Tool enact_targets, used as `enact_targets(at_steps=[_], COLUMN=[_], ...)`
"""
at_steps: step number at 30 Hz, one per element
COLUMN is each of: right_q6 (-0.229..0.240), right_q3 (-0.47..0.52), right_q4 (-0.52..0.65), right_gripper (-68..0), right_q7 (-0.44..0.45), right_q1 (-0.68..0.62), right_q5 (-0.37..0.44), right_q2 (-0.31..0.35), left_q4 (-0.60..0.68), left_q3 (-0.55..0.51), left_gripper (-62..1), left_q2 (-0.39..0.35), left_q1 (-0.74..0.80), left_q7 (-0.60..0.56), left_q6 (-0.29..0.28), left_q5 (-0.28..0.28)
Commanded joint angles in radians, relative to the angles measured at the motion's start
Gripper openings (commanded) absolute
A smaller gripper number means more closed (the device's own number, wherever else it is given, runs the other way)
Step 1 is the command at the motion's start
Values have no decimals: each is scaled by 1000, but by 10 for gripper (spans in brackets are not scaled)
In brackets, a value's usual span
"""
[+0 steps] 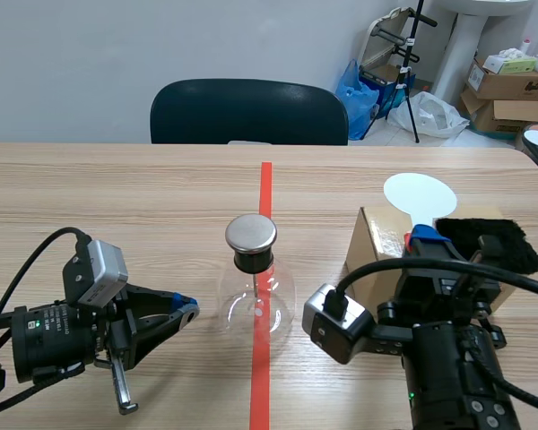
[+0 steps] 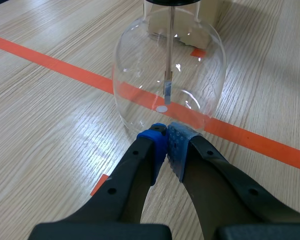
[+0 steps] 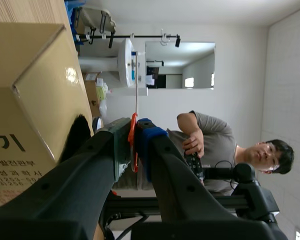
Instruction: Do the electroscope experiment
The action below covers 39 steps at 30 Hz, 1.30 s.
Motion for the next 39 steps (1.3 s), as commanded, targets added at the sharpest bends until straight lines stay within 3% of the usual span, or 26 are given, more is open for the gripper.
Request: enact_targets(at_steps=[1, 8, 15, 39], right_q6=[-7, -7, -7, -7], right_q3=[5, 5, 5, 5], right_q4=[18, 18, 18, 18], right_gripper=[-665, -665, -665, -665], right_q7=[-14, -11, 67, 640], right_q1=[8, 6, 6, 6], right_q5=[-1, -1, -1, -1], right_q2=[11, 11, 11, 11], left_q4=[18, 18, 18, 18], left_q3=[-9, -9, -9, -9], left_gripper=[-567, -567, -567, -567], left_q2=[-1, -1, 0, 0], left_q1=[0, 0, 0, 0], left_q7=[-13, -13, -13, -13], left_q6=[-2, -2, -2, -2], left_q5=[-14, -14, -14, -14])
